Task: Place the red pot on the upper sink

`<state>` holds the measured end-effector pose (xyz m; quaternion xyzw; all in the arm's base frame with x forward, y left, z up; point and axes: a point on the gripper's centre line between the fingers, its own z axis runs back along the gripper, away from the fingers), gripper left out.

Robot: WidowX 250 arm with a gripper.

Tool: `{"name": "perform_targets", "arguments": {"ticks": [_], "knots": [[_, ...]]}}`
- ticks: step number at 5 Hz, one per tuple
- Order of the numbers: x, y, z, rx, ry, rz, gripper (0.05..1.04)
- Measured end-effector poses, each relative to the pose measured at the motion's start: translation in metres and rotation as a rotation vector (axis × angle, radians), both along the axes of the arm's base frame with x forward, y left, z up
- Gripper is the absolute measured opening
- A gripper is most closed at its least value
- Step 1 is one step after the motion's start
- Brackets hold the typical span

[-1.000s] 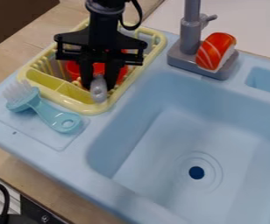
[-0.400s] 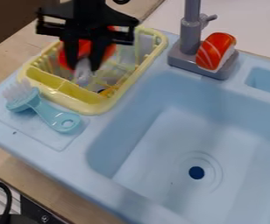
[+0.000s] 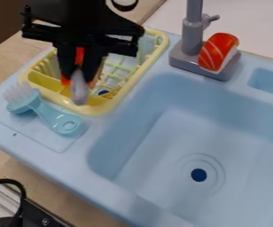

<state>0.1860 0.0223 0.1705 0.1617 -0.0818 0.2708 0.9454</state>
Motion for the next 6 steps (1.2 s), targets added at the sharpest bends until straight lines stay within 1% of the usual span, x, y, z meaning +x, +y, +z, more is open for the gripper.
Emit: {"name": "perform_targets", "arguments": {"ticks": [1, 2, 4, 5, 6], "knots": [[-0.006, -0.012, 0.005, 0.009, -0.01, -0.031, 0.148], [-0.019, -0.029, 0.004, 0.02, -0.002, -0.094, 0.148], [-0.038, -0.076, -0.001, 0.094, 0.001, -0.247, 0.148], [-0.042, -0.093, -0.003, 0.127, 0.003, -0.306, 0.148], [-0.039, -0.102, -0.011, 0.141, 0.025, -0.334, 0.148]]}}
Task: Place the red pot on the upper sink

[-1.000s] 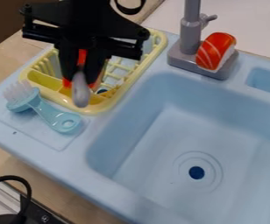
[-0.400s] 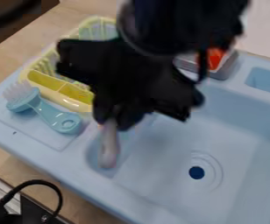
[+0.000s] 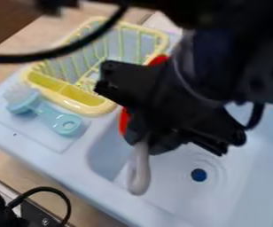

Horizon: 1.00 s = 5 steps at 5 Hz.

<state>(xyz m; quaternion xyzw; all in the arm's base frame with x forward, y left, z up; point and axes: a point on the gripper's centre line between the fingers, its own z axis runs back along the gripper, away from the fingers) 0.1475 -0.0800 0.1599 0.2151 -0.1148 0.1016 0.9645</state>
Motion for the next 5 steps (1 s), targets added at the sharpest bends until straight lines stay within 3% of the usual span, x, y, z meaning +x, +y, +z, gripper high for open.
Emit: {"name": "perform_targets", "arguments": {"ticks": [2, 5], "knots": [[0.01, -0.016, -0.022, 0.038, 0.035, -0.062, 0.148], [0.038, -0.022, -0.042, -0.036, 0.101, 0.13, 0.148]]}}
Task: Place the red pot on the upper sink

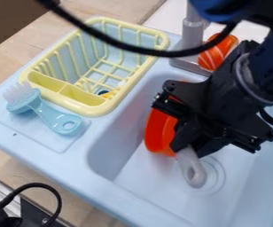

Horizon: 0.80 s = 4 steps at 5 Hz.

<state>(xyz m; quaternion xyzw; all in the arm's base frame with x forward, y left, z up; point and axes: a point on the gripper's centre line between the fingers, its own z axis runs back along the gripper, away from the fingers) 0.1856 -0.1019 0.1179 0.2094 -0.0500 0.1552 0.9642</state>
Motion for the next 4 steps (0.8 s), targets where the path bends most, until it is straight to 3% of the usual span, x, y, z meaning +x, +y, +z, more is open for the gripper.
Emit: {"name": "perform_targets", "arguments": {"ticks": [1, 2, 3, 4], "knots": [[0.0038, -0.0026, -0.0063, -0.153, -0.061, 0.052, 0.189], [0.0059, -0.0035, -0.0086, -0.216, -0.07, 0.063, 0.418], [0.0034, 0.0004, -0.0037, -0.306, -0.156, 0.065, 0.708], [0.003, 0.0012, -0.0018, -0.345, -0.193, 0.064, 0.968]]}}
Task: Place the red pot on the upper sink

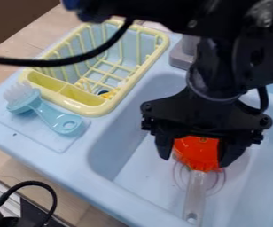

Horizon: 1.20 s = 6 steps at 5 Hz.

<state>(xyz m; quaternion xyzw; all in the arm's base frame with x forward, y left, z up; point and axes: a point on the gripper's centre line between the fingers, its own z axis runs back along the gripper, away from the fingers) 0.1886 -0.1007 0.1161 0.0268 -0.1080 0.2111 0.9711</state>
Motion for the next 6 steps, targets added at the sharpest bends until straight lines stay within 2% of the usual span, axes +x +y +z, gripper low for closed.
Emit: {"name": "perform_targets", "arguments": {"ticks": [1, 3, 4, 6], "knots": [[-0.002, 0.005, 0.006, -0.02, -0.035, 0.014, 0.999], [-0.016, 0.038, 0.02, -0.007, -0.031, 0.053, 0.999], [-0.018, 0.055, 0.029, -0.032, -0.045, 0.091, 0.999], [-0.018, 0.093, 0.032, -0.015, -0.048, 0.189, 0.999]]}}
